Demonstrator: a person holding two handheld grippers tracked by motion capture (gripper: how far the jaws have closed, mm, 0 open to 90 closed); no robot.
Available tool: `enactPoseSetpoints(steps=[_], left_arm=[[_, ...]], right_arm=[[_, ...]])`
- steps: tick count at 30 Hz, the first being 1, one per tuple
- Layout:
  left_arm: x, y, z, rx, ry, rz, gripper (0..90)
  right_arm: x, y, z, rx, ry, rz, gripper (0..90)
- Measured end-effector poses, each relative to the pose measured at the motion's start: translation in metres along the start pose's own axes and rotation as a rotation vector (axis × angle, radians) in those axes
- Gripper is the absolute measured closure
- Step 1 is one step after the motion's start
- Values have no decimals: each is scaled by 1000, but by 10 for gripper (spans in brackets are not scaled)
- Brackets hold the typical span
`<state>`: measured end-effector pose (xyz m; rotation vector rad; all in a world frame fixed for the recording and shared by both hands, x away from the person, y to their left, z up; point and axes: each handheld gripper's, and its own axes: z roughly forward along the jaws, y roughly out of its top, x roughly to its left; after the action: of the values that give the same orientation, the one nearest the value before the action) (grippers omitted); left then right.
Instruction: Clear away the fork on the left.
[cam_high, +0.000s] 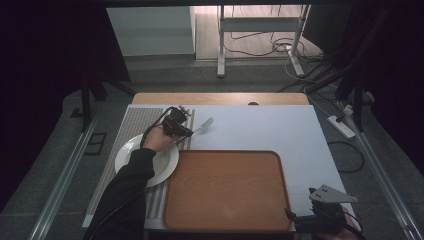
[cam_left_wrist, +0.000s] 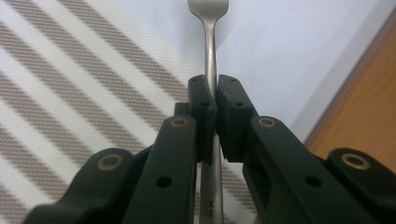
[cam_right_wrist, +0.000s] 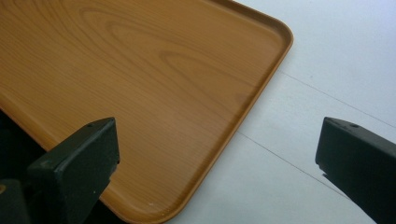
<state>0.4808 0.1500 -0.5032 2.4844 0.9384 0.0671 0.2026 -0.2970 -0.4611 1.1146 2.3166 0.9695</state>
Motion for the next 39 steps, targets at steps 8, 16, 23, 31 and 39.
enactPoseSetpoints(steps=[8,16,23,31,39], left_arm=[[-22,8,6,17,-25,17,848],[-42,8,9,22,-38,17,848],[-63,6,9,27,-36,17,848],[-83,-11,2,27,-48,1,848],[-98,-34,-9,14,-62,-53,847]], right_arm=[[0,0,0,-2,1,-1,1],[0,0,-1,-3,0,-3,1],[1,0,-1,-4,-1,-6,1],[1,0,-1,-7,2,-16,1],[2,0,-1,-2,-2,-25,1]])
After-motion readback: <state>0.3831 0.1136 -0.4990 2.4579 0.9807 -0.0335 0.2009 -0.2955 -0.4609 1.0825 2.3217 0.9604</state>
